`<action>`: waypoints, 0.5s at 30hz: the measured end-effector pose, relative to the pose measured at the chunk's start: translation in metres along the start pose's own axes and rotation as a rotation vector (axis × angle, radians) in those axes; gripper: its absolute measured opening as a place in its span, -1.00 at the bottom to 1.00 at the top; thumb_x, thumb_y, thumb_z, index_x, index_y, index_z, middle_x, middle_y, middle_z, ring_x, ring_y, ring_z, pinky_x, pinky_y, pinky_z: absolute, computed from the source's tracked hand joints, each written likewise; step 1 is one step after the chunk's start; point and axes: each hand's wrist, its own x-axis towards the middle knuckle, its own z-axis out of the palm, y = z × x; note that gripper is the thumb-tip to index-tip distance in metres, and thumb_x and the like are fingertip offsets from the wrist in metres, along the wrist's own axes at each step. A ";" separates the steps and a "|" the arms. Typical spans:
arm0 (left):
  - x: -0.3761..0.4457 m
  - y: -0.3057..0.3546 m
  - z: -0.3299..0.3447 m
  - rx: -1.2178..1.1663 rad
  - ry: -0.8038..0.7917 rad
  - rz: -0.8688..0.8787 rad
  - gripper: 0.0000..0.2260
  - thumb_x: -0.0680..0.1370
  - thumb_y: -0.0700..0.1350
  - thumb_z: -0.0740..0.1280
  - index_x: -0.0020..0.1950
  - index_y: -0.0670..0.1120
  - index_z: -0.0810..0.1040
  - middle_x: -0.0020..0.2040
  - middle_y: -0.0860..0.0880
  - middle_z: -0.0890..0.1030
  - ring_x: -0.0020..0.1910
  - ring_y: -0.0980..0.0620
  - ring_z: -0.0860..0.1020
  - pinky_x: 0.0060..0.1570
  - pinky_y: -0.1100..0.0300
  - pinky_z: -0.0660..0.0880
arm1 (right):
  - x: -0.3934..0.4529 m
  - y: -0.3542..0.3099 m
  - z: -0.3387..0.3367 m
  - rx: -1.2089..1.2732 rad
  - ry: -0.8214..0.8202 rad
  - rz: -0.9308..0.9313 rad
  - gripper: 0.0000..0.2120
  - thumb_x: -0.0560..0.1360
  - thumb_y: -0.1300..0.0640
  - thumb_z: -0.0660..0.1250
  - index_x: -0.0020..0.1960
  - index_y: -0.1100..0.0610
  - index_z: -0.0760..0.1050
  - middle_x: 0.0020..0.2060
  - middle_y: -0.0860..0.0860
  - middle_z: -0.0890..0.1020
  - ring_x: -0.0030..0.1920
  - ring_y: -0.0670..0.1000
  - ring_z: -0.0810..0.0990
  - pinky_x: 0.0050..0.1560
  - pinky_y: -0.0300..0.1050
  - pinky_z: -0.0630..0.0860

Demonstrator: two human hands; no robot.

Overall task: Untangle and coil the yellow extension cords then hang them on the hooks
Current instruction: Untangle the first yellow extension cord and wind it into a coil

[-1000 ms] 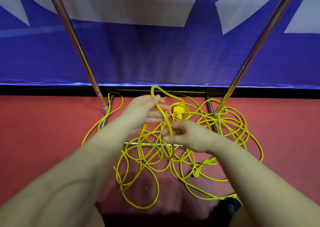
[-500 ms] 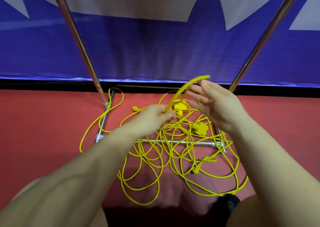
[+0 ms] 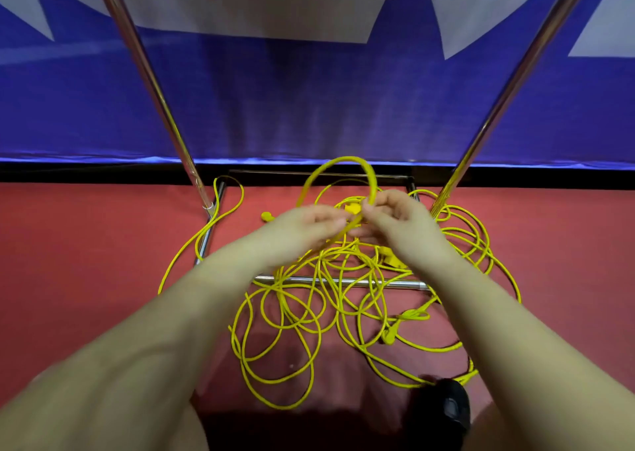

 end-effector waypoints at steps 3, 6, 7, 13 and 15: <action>0.000 -0.014 0.005 0.305 -0.060 -0.013 -0.79 0.58 -0.18 0.25 0.21 -0.09 0.49 0.04 -0.01 0.57 0.04 0.16 0.51 0.09 0.38 0.40 | 0.003 -0.012 -0.017 0.277 0.142 0.055 -0.81 0.58 0.16 0.21 -0.21 0.10 0.36 -0.41 -0.04 0.57 -0.38 -0.10 0.66 -0.34 -0.29 0.59; 0.004 -0.019 0.008 0.498 0.076 0.049 -0.85 0.58 -0.17 0.25 0.12 -0.09 0.52 0.05 -0.07 0.61 0.00 0.07 0.54 0.07 0.20 0.42 | 0.007 -0.016 -0.030 0.374 0.225 0.078 -0.80 0.58 0.14 0.20 -0.22 0.11 0.40 -0.48 -0.09 0.59 -0.36 -0.10 0.66 -0.28 -0.27 0.60; 0.005 -0.019 0.009 0.504 0.110 0.074 -0.89 0.58 -0.18 0.24 0.06 -0.10 0.52 0.01 -0.07 0.63 -0.02 0.05 0.55 0.03 0.20 0.42 | 0.008 -0.015 -0.032 0.388 0.221 0.085 -0.83 0.58 0.13 0.21 -0.18 0.11 0.42 -0.42 -0.08 0.61 -0.32 -0.09 0.67 -0.22 -0.25 0.61; -0.002 0.004 0.004 -0.228 0.161 -0.014 -0.87 0.61 -0.21 0.16 -0.03 -0.10 0.50 -0.16 -0.02 0.60 -0.24 0.16 0.61 -0.16 0.33 0.54 | -0.003 0.014 -0.009 -0.120 -0.170 0.177 -0.59 0.45 0.13 0.39 0.27 0.12 0.42 0.07 0.04 0.61 0.07 -0.02 0.59 0.15 -0.10 0.50; -0.007 0.011 0.003 -0.433 0.118 -0.015 -0.85 0.61 -0.22 0.14 -0.05 -0.11 0.49 -0.16 -0.04 0.60 -0.20 0.10 0.63 -0.09 0.21 0.56 | -0.011 0.025 0.005 -0.316 -0.399 0.156 -0.59 0.43 0.11 0.43 0.24 0.15 0.45 0.09 0.04 0.61 0.08 -0.06 0.59 0.19 -0.12 0.50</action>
